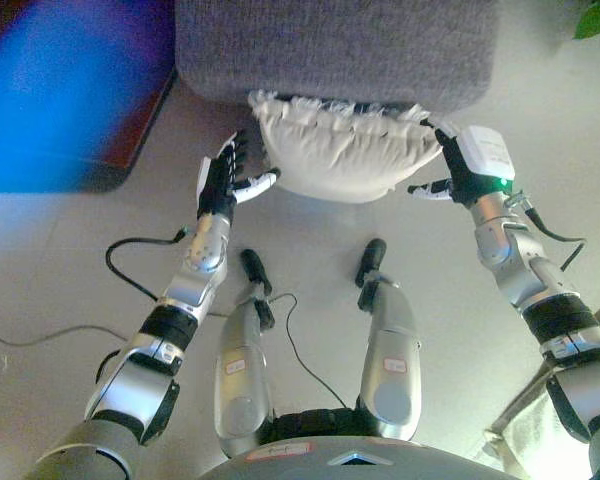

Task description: Pick up the pillow and put it on the sofa.

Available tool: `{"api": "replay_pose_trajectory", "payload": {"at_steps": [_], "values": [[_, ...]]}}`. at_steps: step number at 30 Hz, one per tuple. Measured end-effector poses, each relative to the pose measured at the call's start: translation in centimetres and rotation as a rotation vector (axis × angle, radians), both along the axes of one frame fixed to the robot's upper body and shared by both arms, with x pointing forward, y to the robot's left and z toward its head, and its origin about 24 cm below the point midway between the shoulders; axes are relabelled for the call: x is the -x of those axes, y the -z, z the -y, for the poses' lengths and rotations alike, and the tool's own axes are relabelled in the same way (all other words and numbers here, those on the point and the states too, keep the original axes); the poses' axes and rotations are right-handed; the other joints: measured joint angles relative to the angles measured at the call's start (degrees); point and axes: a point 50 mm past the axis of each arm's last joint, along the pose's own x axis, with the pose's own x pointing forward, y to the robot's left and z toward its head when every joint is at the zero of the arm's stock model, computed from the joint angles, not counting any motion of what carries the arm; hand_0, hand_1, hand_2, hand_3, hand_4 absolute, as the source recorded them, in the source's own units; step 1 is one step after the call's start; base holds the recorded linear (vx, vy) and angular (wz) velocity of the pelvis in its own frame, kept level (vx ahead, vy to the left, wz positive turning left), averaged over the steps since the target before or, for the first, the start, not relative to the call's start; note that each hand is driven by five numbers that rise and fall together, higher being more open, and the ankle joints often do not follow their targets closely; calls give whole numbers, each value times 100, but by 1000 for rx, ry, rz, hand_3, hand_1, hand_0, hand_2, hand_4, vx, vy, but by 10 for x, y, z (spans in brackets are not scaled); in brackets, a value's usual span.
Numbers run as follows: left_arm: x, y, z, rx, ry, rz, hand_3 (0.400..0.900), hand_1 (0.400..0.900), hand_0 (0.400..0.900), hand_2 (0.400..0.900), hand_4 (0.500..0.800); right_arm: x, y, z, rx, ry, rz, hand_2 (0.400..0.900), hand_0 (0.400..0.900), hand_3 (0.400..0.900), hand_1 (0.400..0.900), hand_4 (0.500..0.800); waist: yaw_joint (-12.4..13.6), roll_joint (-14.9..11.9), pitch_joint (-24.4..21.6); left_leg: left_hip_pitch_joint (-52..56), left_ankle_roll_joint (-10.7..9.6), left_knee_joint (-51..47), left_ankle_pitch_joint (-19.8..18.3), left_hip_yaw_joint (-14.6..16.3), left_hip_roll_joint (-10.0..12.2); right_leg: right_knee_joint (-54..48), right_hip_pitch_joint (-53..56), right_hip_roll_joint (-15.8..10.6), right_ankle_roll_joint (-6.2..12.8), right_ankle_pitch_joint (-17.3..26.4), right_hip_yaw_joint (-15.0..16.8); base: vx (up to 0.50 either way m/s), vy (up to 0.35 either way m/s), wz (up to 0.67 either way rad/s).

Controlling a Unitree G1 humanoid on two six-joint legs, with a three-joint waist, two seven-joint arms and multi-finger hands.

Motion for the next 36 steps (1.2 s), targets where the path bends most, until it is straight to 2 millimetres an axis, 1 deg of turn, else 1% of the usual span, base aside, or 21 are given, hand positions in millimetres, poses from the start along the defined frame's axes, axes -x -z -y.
{"api": "replay_pose_trajectory", "payload": {"at_steps": [2, 4, 5, 9, 11, 13, 15, 17, 20, 23, 28, 31, 32, 33, 34, 36], "values": [[-5, -11, 4, -10, -6, 37, 900, 900, 900, 900, 800, -5, -11, 0, 7, 6, 42, 900, 900, 900, 900, 800, 88, -1, 3, -466, 20, 371, -98, -85, 29, 288, -398, -37, -6, -78, 102, -83, 12, 10], [-13, -28, 9, -16, -3, 87, 900, 900, 900, 900, 800, -14, -26, 1, 15, 23, 91, 900, 900, 900, 900, 800, 137, -7, 14, -988, 27, 789, -205, -169, 60, 602, -860, -88, -43, -155, 172, -57, 20, 6], [-17, -38, 11, -18, -1, 111, 900, 900, 900, 900, 800, -19, -35, 1, 19, 32, 112, 900, 900, 900, 900, 800, 147, -17, 32, -1251, 50, 997, -251, -201, 86, 743, -1083, -99, -54, -180, 202, -66, 17, 14], [-27, -64, 16, -50, 1, 181, 900, 900, 900, 900, 800, -31, -56, -3, 43, 44, 172, 900, 900, 900, 900, 800, 159, -35, 66, -2154, 129, 1704, -403, -429, 99, 1276, -1801, -194, -124, -305, 233, -36, 15, 13], [-30, -72, 18, -53, -7, 203, 900, 900, 900, 900, 800, -35, -63, -3, 56, 65, 195, 900, 900, 900, 900, 800, 196, -38, 68, -2524, 162, 1967, -472, -503, 104, 1507, -2105, -269, -142, -339, 254, 0, 21, 8], [-31, -74, 18, -59, -15, 207, 900, 900, 900, 900, 800, -37, -65, -3, 61, 71, 207, 900, 900, 900, 900, 800, 220, -65, 81, -2679, 182, 2126, -505, -506, 95, 1615, -2255, -285, -141, -341, 305, 13, 25, 10], [-33, -77, 21, -82, -20, 214, 900, 900, 900, 900, 800, -40, -69, 0, 75, 108, 231, 900, 900, 900, 900, 800, 256, -69, 83, -3028, 223, 2505, -657, -561, 98, 1933, -2544, -357, -123, -441, 386, 20, 21, 10], [-36, -88, 25, -90, -20, 243, 900, 900, 900, 900, 800, -43, -77, 4, 80, 145, 268, 900, 900, 900, 900, 800, 279, -75, 87, -3366, 250, 2805, -723, -648, 85, 2192, -2816, -402, -129, -513, 404, 17, 11, 8], [-41, -103, 29, -95, -21, 272, 900, 900, 900, 900, 800, -49, -94, 2, 75, 169, 304, 900, 900, 900, 900, 800, 311, -87, 93, -3737, 283, 3055, -761, -704, 46, 2407, -3139, -472, -132, -538, 453, 8, 4, 8], [-47, -112, 29, -112, -36, 278, 900, 900, 900, 900, 800, -54, -108, -1, 54, 182, 315, 900, 900, 900, 900, 800, 299, -87, 94, -3952, 311, 3182, -772, -745, 24, 2482, -3309, -496, -130, -538, 469, 8, 4, 3], [-55, -122, 24, -108, -70, 257, 900, 900, 900, 900, 800, -60, -118, -6, 0, 174, 285, 900, 900, 900, 900, 800, 289, -130, 99, -4047, 320, 3200, -768, -769, 13, 2495, -3379, -493, -129, -539, 477, 6, -3, 4], [-58, -135, 22, -103, -82, 269, 900, 900, 900, 900, 800, -64, -129, -12, -14, 157, 265, 900, 900, 900, 900, 800, 258, -140, 94, -4140, 325, 3208, -760, -785, 16, 2500, -3458, -489, -130, -537, 464, 0, 0, 0], [-60, -140, 22, -114, -85, 274, 900, 900, 900, 900, 800, -65, -133, -14, -20, 153, 252, 782, 782, 782, 782, 729, 254, -140, 93, -4164, 325, 3208, -759, -792, 18, 2500, -3473, -489, -131, -537, 457, 0, 0, 0], [-61, -144, 22, -120, -86, 273, 900, 900, 900, 900, 800, -67, -136, -14, -28, 152, 240, 557, 557, 557, 557, 594, 251, -140, 93, -4178, 323, 3206, -757, -798, 18, 2495, -3479, -488, -131, -537, 445, 0, 0, 0], [-63, -149, 23, -125, -86, 276, 900, 900, 900, 900, 800, -68, -138, -16, -40, 148, 231, 400, 400, 400, 400, 500, 252, -141, 93, -4196, 323, 3206, -757, -810, 17, 2491, -3479, -489, -131, -537, 430, 0, 0, 0], [-64, -162, 25, -99, -77, 294, 900, 900, 900, 900, 800, -69, -144, -18, -87, 136, 207, 400, 400, 400, 400, 500, 256, -143, 92, -4237, 318, 3183, -754, -830, 11, 2458, -3492, -482, -131, -537, 395, 0, 0, 0]]}}
